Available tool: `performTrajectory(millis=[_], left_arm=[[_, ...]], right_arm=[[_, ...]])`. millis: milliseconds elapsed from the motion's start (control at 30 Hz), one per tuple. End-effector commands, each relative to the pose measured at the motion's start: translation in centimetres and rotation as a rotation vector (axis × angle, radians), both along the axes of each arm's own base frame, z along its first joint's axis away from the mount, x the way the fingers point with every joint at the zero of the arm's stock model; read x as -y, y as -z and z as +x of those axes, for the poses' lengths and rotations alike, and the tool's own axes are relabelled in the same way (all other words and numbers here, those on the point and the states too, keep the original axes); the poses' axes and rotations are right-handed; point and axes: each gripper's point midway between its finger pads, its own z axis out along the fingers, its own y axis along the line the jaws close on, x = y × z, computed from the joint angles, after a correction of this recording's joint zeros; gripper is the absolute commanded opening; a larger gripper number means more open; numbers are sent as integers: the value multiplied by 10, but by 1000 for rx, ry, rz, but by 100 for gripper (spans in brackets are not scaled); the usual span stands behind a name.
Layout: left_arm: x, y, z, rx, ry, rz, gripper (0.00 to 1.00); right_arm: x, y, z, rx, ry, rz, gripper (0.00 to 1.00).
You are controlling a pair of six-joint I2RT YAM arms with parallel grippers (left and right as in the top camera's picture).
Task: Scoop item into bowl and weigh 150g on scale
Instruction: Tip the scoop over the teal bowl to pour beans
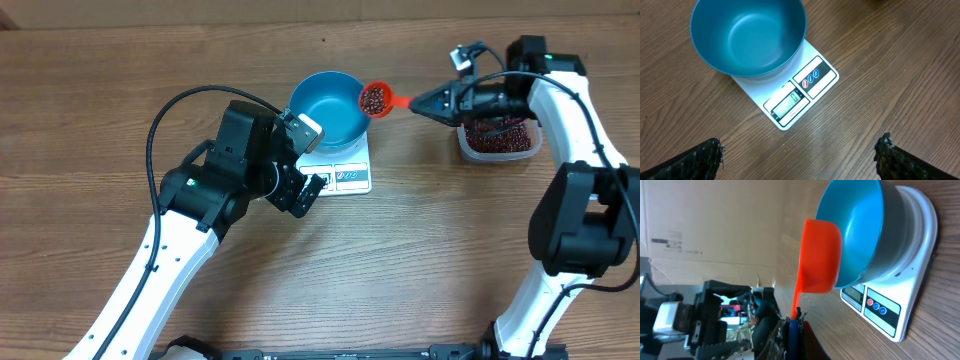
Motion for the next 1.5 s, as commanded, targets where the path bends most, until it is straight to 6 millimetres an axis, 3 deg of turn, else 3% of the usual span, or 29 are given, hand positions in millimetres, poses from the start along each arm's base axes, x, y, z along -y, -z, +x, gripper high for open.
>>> performTrajectory(millis=[0, 467, 667, 933, 1200, 1467], left_arm=[[2, -14, 2, 28, -9, -23, 99], [2, -14, 2, 28, -9, -23, 100], [2, -14, 2, 28, -8, -23, 100], [2, -14, 2, 28, -9, -23, 100], [2, -14, 2, 28, -9, -23, 99], [2, -14, 2, 28, -9, -23, 100]], right_arm=[[-14, 2, 3, -51, -2, -60, 4], [-46, -5, 25, 74, 59, -556, 4], [-64, -8, 30, 170, 65, -687, 4], [-85, -2, 33, 290, 78, -874, 4], [-97, -16, 33, 430, 86, -1044, 4], [-106, -17, 24, 513, 70, -1190, 4]])
